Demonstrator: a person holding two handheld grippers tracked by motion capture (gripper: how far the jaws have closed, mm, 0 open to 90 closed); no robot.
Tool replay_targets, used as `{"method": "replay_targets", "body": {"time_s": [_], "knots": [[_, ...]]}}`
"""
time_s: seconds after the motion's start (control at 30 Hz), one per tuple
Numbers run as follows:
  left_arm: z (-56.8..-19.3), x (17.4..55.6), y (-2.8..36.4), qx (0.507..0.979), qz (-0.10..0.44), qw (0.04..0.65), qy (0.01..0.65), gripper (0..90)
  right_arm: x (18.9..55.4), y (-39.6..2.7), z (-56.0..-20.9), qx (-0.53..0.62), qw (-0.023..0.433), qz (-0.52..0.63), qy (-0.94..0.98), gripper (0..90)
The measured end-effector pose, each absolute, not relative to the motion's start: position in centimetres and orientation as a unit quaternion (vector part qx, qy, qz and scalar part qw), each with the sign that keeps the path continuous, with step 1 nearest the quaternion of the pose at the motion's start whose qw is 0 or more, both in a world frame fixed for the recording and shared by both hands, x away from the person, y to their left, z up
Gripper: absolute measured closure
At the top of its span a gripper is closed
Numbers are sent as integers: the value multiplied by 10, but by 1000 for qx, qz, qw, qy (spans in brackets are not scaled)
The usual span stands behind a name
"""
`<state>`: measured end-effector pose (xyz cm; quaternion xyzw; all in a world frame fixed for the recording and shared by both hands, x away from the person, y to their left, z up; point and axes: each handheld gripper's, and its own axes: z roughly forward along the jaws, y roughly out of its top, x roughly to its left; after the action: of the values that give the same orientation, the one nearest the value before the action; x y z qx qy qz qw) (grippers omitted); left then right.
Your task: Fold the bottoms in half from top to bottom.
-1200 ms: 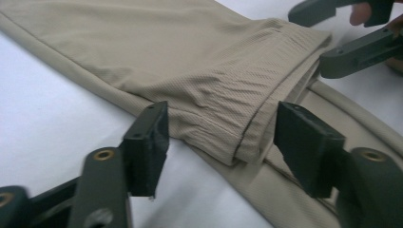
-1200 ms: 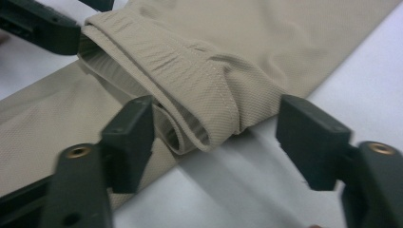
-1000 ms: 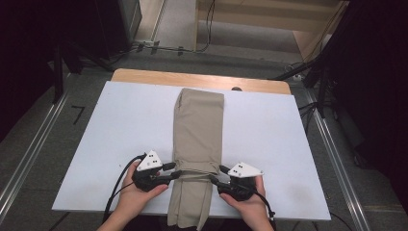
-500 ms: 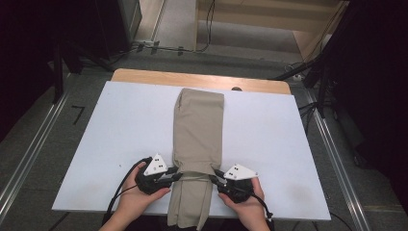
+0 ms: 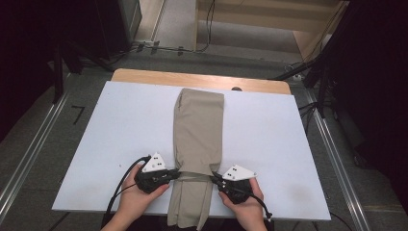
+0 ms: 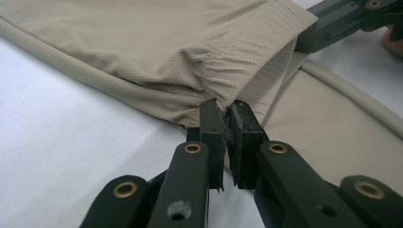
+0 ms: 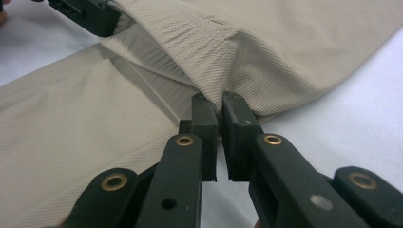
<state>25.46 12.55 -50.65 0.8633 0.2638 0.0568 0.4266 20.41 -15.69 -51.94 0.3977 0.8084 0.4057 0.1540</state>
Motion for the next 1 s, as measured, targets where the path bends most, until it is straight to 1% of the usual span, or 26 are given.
{"method": "replay_targets", "body": {"time_s": [0.4, 0.63, 1.0], "knots": [[-497, 241, 131, 861, 50, 440, 252, 866, 188, -158, -512, 380, 150, 421, 810, 836], [-488, 223, 133, 860, 49, 446, 244, 865, 171, -160, -502, 371, 155, 430, 808, 836], [-478, 191, 145, 856, 44, 455, 239, 864, 139, -153, -498, 356, 149, 440, 811, 836]]}}
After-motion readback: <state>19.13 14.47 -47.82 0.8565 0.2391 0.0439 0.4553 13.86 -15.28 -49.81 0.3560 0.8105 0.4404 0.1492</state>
